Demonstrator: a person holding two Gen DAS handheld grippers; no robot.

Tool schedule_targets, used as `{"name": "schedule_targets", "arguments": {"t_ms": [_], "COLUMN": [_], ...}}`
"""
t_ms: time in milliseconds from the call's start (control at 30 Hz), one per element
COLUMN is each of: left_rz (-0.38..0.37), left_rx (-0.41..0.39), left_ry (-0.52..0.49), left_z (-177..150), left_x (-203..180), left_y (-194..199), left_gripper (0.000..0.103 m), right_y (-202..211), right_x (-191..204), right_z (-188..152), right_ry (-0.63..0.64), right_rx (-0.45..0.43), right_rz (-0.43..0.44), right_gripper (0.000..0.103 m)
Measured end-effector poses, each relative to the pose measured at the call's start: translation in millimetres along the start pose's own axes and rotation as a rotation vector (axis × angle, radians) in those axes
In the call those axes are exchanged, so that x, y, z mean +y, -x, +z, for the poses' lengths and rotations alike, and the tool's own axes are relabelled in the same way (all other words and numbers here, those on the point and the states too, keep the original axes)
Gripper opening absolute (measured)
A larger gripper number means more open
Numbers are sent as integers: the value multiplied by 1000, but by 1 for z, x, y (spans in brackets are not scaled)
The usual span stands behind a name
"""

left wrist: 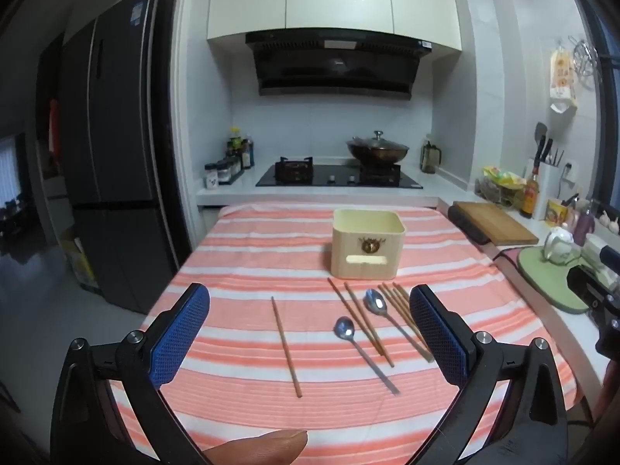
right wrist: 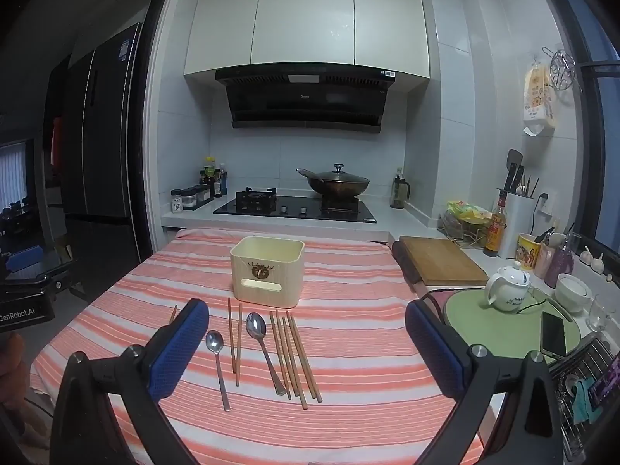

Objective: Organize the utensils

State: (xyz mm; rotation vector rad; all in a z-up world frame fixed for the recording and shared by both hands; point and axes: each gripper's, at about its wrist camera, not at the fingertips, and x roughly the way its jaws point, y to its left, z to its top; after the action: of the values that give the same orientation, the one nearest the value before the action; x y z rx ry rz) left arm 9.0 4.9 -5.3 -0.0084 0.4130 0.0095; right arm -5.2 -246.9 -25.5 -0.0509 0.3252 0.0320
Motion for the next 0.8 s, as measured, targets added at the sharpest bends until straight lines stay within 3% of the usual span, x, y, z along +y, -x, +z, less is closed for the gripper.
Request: {"name": "schedule_targets", "arguments": {"t_ms": [800], "left_rz": [3], "left_rx": [7], "left_ry": [3], "left_z": [-8], "left_x": [-1], "left_y": [-1], "left_gripper": [103], "right_y": [-1], "right_x": [-1], "right_z": [2], "right_ry": [-7], "right_rx": [4], "right_rz": [-6], "right_gripper": [103]}}
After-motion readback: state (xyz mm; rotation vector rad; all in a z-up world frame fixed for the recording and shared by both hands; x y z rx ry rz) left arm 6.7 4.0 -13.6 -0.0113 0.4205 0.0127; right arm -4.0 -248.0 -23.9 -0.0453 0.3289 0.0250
